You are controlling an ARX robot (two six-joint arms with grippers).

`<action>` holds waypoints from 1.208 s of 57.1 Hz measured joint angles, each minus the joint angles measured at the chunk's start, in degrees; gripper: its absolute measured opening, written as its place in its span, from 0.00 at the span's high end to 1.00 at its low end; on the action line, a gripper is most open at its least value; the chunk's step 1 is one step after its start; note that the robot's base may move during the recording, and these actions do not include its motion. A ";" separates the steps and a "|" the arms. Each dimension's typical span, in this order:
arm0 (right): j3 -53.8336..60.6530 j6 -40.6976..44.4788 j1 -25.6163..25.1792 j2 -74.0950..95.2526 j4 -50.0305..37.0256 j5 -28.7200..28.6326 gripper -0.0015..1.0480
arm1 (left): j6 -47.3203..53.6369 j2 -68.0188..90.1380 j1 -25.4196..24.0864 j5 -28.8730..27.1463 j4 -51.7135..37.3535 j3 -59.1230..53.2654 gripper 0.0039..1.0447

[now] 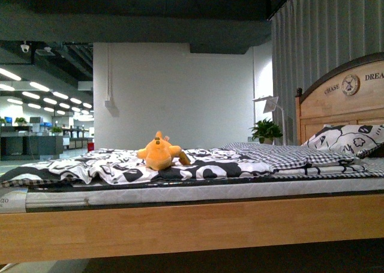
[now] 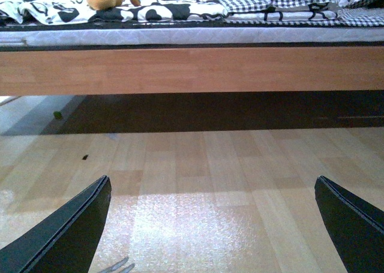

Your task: Put away toys

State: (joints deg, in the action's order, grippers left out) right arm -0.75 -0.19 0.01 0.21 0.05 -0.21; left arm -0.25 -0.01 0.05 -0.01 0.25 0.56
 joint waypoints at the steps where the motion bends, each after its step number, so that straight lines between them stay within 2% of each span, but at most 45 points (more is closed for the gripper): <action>1: 0.00 0.00 0.00 0.00 0.00 0.00 0.02 | 0.00 0.00 0.00 0.00 0.00 0.00 0.06; 69: 0.00 0.00 0.00 0.00 0.00 0.00 0.02 | 0.00 0.02 0.00 -0.02 0.00 0.00 0.06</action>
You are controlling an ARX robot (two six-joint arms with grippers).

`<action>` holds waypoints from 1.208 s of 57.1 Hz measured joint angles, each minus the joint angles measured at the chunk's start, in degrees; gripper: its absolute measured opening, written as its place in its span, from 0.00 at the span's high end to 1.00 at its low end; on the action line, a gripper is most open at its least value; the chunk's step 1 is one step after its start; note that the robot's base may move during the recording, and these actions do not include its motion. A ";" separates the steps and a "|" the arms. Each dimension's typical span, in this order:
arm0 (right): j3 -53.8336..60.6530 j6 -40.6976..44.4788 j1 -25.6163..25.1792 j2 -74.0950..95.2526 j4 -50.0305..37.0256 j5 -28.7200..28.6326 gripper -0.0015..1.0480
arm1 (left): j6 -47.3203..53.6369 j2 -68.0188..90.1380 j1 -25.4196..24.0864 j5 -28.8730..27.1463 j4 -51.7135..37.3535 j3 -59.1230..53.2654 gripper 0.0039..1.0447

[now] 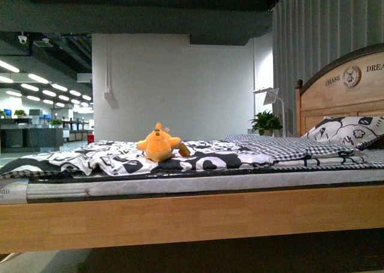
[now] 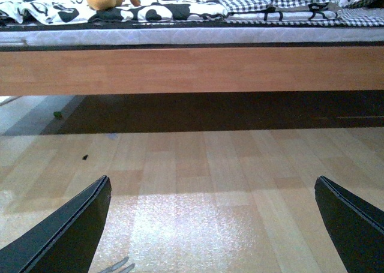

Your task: Put away toys

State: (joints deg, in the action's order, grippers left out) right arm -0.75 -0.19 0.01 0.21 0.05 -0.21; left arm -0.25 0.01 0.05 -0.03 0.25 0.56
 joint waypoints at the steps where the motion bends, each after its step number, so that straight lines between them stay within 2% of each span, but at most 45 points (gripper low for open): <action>1: 0.00 0.00 0.00 0.00 0.00 0.00 0.02 | 0.00 -0.02 0.00 0.02 0.00 0.00 0.06; 69: 0.00 0.00 0.00 0.00 0.00 0.00 0.02 | 0.00 -0.02 0.00 0.00 0.00 0.00 0.06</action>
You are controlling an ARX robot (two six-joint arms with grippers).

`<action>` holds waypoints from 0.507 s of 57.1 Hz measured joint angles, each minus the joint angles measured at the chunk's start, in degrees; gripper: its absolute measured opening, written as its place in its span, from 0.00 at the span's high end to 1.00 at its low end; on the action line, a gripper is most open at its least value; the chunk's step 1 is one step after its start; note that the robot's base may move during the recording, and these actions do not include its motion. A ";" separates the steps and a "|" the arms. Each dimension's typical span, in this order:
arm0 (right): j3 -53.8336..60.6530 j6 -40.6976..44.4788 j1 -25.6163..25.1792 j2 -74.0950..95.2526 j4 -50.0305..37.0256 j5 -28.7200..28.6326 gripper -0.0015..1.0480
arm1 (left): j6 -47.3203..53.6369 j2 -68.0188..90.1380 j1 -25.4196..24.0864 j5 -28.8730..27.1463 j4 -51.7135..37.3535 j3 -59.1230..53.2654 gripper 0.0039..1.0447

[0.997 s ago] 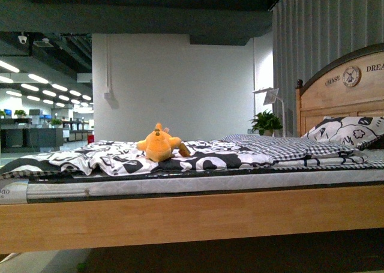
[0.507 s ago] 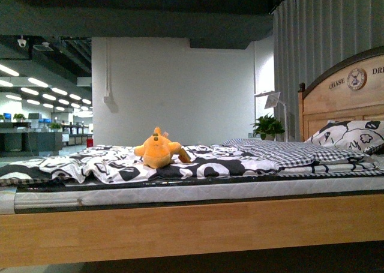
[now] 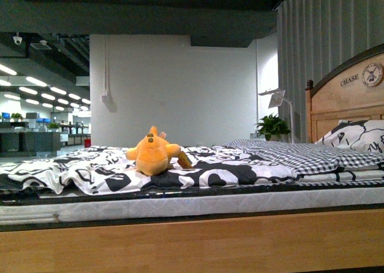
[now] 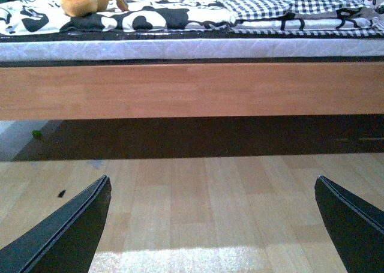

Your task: Put away toys

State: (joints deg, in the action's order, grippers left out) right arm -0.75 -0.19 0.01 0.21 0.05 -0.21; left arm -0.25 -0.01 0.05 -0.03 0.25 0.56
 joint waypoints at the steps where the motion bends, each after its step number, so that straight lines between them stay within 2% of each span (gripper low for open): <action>1: 0.00 0.00 0.00 0.00 0.00 0.00 0.02 | 0.00 0.00 0.00 0.00 0.00 0.00 0.06; 29: 0.00 0.00 0.00 0.00 0.00 0.00 0.02 | 0.02 0.00 0.00 0.02 0.00 0.00 0.06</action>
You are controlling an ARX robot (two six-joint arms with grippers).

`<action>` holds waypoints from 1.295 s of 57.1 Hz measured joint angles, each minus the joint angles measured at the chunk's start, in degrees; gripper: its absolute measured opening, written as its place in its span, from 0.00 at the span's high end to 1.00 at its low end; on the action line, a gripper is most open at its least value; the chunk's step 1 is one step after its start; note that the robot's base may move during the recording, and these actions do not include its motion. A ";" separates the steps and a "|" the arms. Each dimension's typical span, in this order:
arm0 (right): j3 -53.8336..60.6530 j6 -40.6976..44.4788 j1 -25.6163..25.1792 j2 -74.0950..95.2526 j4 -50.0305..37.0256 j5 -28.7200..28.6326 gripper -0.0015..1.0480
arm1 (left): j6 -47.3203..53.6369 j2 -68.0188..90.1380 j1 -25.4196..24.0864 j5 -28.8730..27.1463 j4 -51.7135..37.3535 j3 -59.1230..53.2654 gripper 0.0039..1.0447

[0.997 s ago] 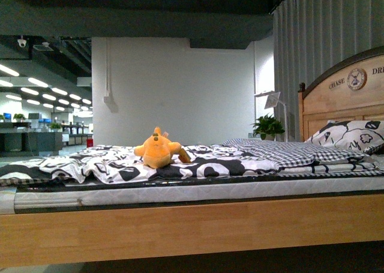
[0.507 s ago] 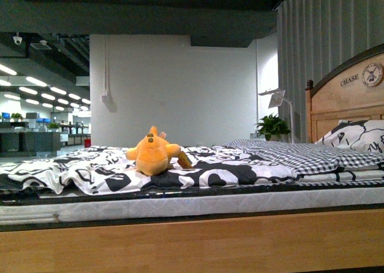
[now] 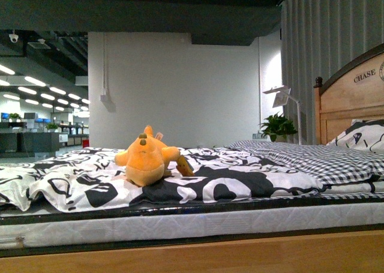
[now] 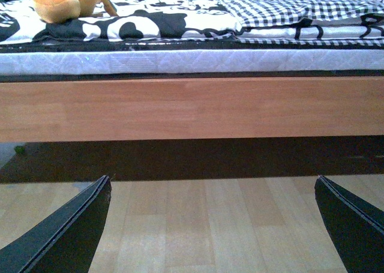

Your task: Put away toys

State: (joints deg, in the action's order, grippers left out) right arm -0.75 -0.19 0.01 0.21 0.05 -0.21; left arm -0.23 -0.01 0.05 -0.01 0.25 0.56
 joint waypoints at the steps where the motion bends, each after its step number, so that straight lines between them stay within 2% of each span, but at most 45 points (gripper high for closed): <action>1: 0.00 0.00 0.00 0.00 0.00 0.00 0.02 | -0.02 0.00 0.00 0.00 0.00 0.00 0.06; 74: 0.00 0.00 0.00 0.00 0.00 0.02 0.02 | -0.02 0.02 0.00 0.00 0.00 0.00 0.06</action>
State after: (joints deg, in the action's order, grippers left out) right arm -0.75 -0.19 0.01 0.21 0.05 -0.19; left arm -0.25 0.01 0.05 -0.01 0.25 0.56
